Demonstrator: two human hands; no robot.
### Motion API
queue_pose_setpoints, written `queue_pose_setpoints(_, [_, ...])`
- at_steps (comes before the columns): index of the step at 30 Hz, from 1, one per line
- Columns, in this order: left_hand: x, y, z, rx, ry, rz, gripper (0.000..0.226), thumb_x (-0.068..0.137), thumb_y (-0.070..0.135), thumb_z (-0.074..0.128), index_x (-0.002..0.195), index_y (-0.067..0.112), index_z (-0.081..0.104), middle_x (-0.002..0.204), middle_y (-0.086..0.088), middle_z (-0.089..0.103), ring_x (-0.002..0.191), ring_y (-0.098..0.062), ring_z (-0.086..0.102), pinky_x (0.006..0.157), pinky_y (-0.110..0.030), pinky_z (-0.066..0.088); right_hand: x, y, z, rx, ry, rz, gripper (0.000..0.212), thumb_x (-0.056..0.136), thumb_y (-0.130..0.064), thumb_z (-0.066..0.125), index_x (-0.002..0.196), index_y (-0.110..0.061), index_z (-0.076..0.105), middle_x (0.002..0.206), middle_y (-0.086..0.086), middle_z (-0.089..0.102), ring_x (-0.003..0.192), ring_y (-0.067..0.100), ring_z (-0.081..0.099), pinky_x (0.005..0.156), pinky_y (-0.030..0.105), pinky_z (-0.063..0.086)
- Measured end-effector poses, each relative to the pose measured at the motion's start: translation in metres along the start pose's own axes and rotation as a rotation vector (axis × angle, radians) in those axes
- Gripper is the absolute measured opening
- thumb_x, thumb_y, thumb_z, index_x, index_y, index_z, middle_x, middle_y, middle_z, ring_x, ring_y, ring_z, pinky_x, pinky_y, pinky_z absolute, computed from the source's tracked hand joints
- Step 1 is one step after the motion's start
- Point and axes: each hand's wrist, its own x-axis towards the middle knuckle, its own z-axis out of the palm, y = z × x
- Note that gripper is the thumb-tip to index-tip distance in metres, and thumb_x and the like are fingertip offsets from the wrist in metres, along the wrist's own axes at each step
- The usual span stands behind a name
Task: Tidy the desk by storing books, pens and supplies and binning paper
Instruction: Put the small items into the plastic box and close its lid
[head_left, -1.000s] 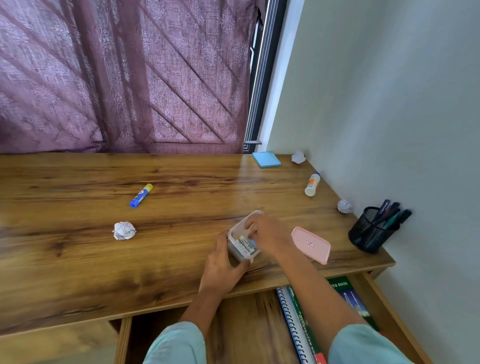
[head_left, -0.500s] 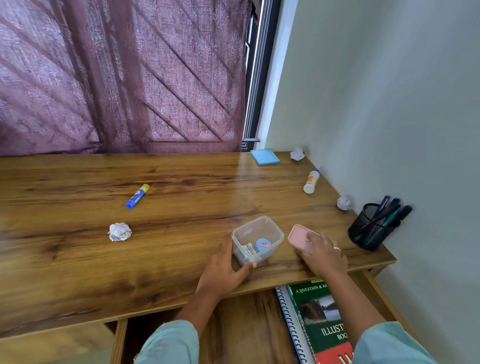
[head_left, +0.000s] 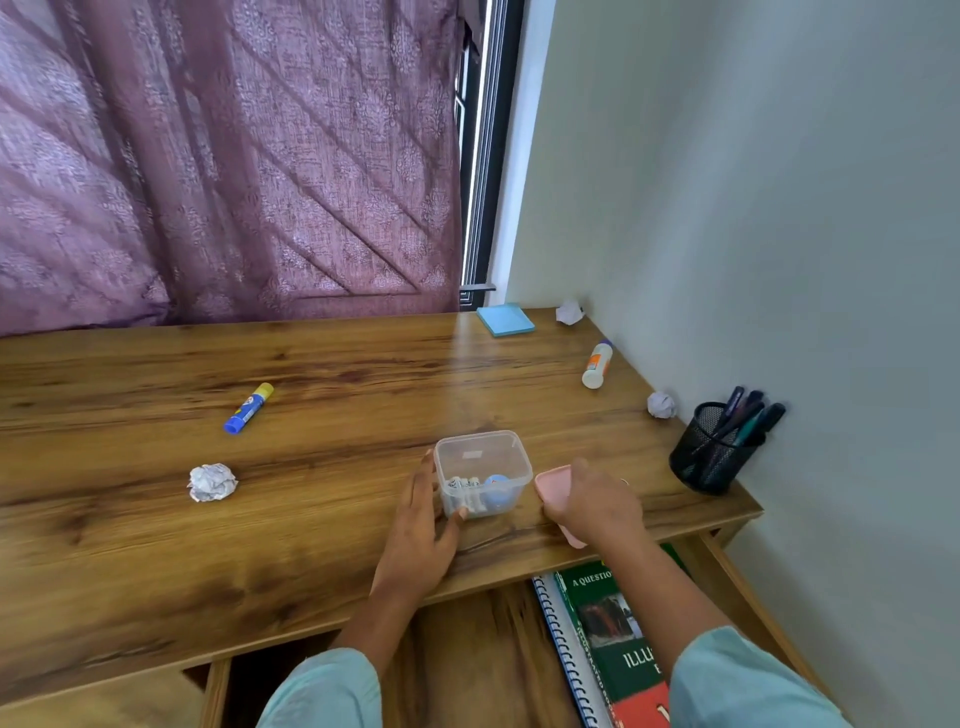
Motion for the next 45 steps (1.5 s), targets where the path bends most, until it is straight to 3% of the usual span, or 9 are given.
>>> queue_pose_setpoints(4, [0.000,-0.002,0.001,0.003,0.022,0.012,0.074,0.095,0.029,0.051,0.150,0.031,0.001,0.157,0.008,0.013,0.143,-0.009,0.015,0.111,-0.026,0.016,0.002,-0.005,-0.007,0.072,-0.052,0.036,0.063,0.079,-0.059,0.058,0.122,-0.016,0.042,0.119,0.008,0.059,0.107,0.027,0.057,0.079,0.035,0.044])
queue_pose_setpoints(9, [0.000,0.000,0.001,0.000,0.029,0.024,0.067,0.096,0.023,0.050,0.149,0.032,0.009,0.153,0.005,0.026,0.132,-0.002,0.022,0.106,-0.024,0.020,0.008,-0.012,-0.038,0.766,-0.061,0.105,0.051,0.083,-0.059,0.056,0.111,-0.017,0.046,0.109,0.005,0.060,0.091,0.022,0.061,0.074,0.039,0.056])
queue_pose_setpoints(12, [0.001,-0.003,0.001,0.012,0.024,0.019,0.067,0.094,0.023,0.052,0.148,0.034,0.013,0.149,0.006,0.031,0.135,-0.011,0.029,0.108,-0.029,0.025,0.005,-0.026,-0.047,0.601,0.085,-0.185,0.038,0.084,-0.044,0.063,0.108,-0.019,0.048,0.103,-0.001,0.060,0.091,0.019,0.060,0.079,0.040,0.054])
queue_pose_setpoints(15, [0.001,-0.006,0.001,0.013,0.017,-0.012,0.069,0.091,0.027,0.055,0.147,0.034,0.014,0.147,0.000,0.036,0.133,-0.019,0.038,0.109,-0.041,0.035,0.000,-0.050,-0.039,0.282,0.035,-0.453,0.030,0.089,-0.029,0.059,0.118,-0.025,0.052,0.121,0.001,0.057,0.106,0.024,0.058,0.090,0.040,0.049])
queue_pose_setpoints(22, [0.001,-0.003,-0.001,0.025,0.013,0.003,0.074,0.088,0.026,0.058,0.149,0.029,0.015,0.146,-0.001,0.037,0.132,-0.020,0.039,0.109,-0.042,0.037,-0.001,-0.065,-0.031,0.215,0.059,-0.462,0.047,0.082,0.008,0.043,0.111,-0.026,0.058,0.127,-0.001,0.055,0.107,0.030,0.056,0.084,0.034,0.046])
queue_pose_setpoints(29, [0.001,-0.007,0.000,0.032,0.001,0.033,0.085,0.082,0.054,0.053,0.150,0.032,0.008,0.154,0.004,0.027,0.139,-0.016,0.030,0.110,-0.044,0.036,0.001,-0.062,-0.035,0.050,0.135,-0.486,0.042,0.084,0.001,0.052,0.115,-0.028,0.052,0.120,-0.004,0.059,0.102,0.030,0.055,0.076,0.036,0.046])
queue_pose_setpoints(35, [0.001,-0.008,0.003,0.058,-0.006,0.062,0.089,0.078,0.061,0.050,0.150,0.032,0.005,0.153,0.005,0.027,0.137,-0.014,0.032,0.109,-0.039,0.038,0.009,-0.078,-0.024,0.100,0.134,-0.503,0.055,0.088,-0.005,0.056,0.138,-0.025,0.044,0.126,0.004,0.059,0.114,0.031,0.053,0.090,0.039,0.046])
queue_pose_setpoints(39, [0.003,-0.014,0.005,0.072,-0.025,0.049,0.092,0.077,0.065,0.049,0.150,0.031,0.005,0.152,0.003,0.029,0.136,-0.016,0.034,0.107,-0.041,0.040,0.014,-0.081,-0.021,0.067,0.161,-0.517,0.040,0.091,-0.011,0.053,0.131,-0.017,0.051,0.122,0.007,0.061,0.116,0.029,0.053,0.092,0.038,0.044])
queue_pose_setpoints(45, [0.005,-0.015,0.005,0.070,-0.025,0.075,0.088,0.077,0.063,0.050,0.149,0.030,0.012,0.146,0.005,0.039,0.130,-0.013,0.041,0.103,-0.039,0.043,0.014,-0.078,-0.024,-0.014,0.175,-0.597,0.032,0.097,-0.019,0.042,0.126,-0.031,0.053,0.112,0.003,0.062,0.105,0.028,0.058,0.082,0.036,0.048])
